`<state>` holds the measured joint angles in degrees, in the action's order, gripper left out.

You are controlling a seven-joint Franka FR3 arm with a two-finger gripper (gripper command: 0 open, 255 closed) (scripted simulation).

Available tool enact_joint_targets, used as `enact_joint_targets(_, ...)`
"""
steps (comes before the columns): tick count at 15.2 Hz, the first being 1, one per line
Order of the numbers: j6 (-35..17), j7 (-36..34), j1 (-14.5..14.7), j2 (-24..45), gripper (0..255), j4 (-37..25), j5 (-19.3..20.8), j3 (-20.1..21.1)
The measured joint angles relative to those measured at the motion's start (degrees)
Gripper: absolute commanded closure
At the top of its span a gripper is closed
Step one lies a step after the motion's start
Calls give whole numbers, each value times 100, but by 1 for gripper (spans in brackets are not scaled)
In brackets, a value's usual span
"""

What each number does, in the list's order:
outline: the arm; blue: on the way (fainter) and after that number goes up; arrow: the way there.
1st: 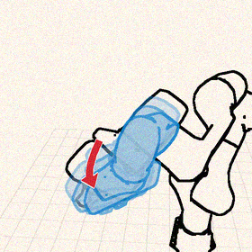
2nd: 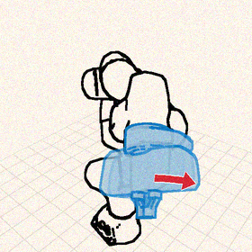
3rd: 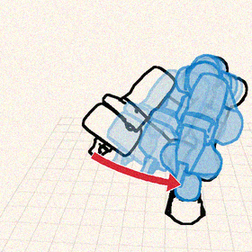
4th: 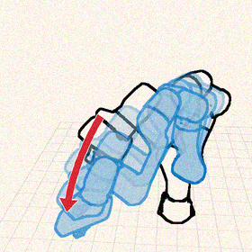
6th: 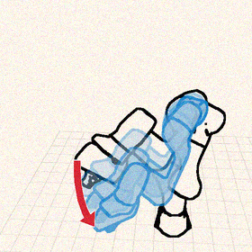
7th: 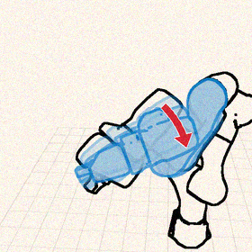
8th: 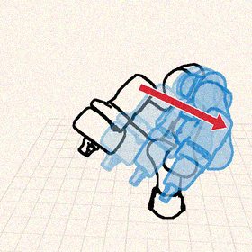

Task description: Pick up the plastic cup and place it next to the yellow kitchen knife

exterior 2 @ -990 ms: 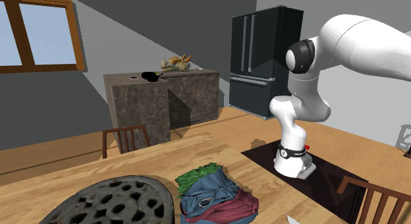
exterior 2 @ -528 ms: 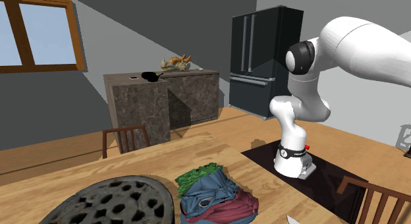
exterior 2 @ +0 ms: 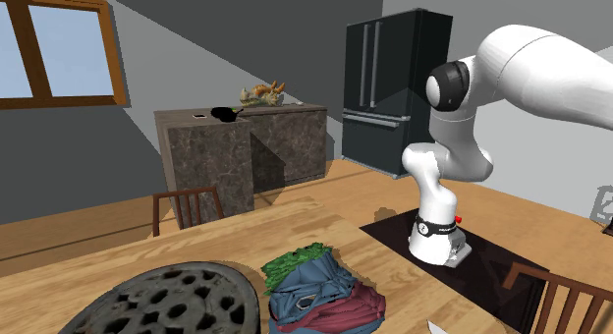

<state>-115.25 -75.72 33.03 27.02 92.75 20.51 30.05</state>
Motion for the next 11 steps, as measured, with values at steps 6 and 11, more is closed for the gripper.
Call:
enact_joint_targets(6, 560, 105, 20, -198, 0, -399, -148, 84)
enact_joint_targets(11, 604, 110, 21, -219, 0, -420, -162, 91)
